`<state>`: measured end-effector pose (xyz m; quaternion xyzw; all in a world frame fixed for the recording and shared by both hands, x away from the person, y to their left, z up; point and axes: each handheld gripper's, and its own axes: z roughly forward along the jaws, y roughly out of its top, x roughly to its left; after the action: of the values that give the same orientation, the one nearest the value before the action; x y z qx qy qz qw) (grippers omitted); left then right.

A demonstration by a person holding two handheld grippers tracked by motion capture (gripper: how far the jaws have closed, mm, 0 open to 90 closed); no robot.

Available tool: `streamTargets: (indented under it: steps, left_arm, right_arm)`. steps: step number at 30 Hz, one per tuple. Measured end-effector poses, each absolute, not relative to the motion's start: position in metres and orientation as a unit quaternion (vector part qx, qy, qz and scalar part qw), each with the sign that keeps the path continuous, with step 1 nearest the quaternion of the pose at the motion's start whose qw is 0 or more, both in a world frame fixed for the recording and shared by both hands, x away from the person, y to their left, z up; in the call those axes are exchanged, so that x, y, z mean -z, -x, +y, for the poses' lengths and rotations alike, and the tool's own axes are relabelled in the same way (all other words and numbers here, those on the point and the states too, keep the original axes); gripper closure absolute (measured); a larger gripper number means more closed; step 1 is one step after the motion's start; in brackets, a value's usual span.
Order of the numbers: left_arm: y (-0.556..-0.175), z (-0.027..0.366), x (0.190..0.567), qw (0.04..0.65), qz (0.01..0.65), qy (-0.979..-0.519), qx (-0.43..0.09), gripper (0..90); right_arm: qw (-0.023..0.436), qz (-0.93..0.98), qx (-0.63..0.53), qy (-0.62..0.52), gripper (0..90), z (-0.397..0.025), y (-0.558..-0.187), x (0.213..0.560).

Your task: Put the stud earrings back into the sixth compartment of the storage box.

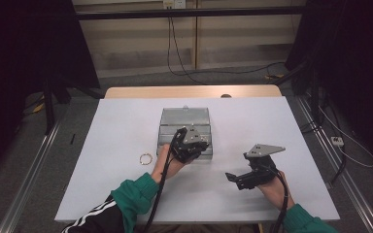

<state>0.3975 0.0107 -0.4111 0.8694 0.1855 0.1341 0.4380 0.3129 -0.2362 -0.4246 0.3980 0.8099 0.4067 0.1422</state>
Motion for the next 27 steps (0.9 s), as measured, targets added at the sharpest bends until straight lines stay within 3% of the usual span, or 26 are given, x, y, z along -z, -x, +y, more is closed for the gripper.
streamTargets:
  steps: [7, 20, 27]
  left_arm:
    - [-0.401, 0.012, 0.413, 0.438, 0.195, -0.868, -0.128, 83.5]
    - [-0.393, 0.032, 0.401, 0.434, 0.206, -0.867, -0.134, 38.8]
    - [-0.389, 0.049, 0.394, 0.425, 0.207, -0.869, -0.147, 24.7]
  right_arm:
    - [0.143, 0.811, -0.406, -0.397, 0.0, -0.236, -0.312, 0.424]
    - [0.144, 0.811, -0.406, -0.396, 0.0, -0.236, -0.311, 0.423]
    - [0.144, 0.812, -0.405, -0.395, 0.0, -0.236, -0.311, 0.423]
